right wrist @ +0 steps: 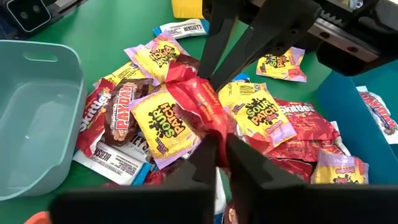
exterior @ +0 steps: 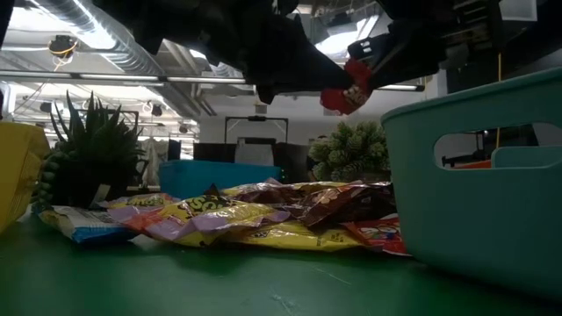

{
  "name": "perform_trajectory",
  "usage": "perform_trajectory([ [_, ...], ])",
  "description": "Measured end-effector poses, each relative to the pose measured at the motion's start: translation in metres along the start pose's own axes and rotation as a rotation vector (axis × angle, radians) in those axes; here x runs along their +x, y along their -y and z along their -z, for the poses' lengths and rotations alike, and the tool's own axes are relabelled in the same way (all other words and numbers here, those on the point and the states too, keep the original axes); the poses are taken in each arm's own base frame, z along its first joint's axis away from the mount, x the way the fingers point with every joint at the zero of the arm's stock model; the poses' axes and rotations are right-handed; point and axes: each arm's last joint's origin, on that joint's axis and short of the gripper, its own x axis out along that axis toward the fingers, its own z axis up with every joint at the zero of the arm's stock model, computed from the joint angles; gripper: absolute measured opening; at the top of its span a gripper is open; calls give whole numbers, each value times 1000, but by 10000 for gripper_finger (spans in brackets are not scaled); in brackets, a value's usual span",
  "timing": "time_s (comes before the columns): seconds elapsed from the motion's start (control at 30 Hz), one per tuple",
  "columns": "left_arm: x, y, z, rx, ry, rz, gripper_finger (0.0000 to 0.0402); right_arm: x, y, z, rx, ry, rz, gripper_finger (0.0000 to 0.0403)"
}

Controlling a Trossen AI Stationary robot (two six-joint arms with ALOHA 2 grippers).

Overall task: Sort candy
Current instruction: Put the red candy into the orange bin

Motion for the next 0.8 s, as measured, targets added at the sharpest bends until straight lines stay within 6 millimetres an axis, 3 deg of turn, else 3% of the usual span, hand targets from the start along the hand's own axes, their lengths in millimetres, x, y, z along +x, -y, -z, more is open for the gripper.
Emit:
perform_trajectory([
  [0.3,0,0,0,-1,0,0,4,0,0,0,8,0,-1,8],
  [0.57,0,0,0,-3,3,-17,77,-13,-4,-4,41,35,-56,5],
  [0.8,0,0,0,-2,-2,-18,117,-39,-10,-7,186,-182,-148,3],
])
